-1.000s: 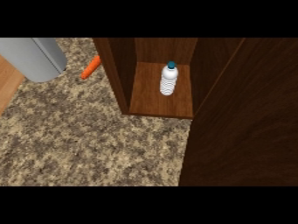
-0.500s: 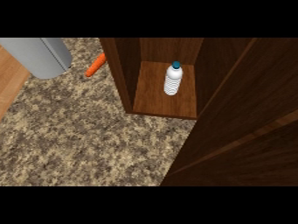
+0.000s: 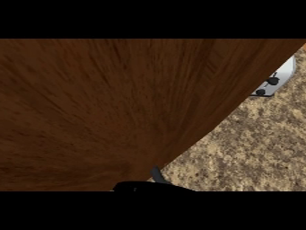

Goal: Pick up the bottled water, place it into the cabinet and close the cabinet

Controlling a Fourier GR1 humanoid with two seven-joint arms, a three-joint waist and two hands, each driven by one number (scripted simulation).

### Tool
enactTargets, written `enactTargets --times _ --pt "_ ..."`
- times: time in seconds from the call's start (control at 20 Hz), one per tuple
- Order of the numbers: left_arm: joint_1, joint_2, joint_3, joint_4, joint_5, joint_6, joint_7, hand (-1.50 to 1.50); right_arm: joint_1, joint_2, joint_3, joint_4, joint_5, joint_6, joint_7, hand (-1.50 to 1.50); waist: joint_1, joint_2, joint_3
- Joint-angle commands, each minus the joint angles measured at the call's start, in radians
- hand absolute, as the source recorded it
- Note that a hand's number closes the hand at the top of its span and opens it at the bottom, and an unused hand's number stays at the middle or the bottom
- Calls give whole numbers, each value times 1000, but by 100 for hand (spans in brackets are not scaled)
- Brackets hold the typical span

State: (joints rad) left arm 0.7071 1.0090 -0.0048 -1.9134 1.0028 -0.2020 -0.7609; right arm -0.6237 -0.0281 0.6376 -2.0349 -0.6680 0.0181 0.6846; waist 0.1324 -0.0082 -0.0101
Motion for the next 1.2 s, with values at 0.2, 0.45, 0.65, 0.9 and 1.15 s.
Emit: enactTargets --times 0.2,0.45,0.65,0.9,1.15 --pt "121 -15 124 35 39 -103 -35 -150 -387 28 -93 321 -224 -48 -12 150 -52 8 9" --pt "212 -32 212 77 38 -229 -58 -150 -404 28 -153 480 -304 -50 -55 150 -69 8 10" --pt "274 -117 225 47 -26 -235 -66 -150 -337 6 -220 548 -327 62 -23 150 -90 8 11" --pt "264 -145 281 39 6 -258 -6 -150 -287 -10 -255 651 -289 163 -76 150 -108 9 11" --pt "274 -187 319 19 -1 -276 32 -150 -265 -35 -320 786 -236 248 -163 150 -107 10 11"
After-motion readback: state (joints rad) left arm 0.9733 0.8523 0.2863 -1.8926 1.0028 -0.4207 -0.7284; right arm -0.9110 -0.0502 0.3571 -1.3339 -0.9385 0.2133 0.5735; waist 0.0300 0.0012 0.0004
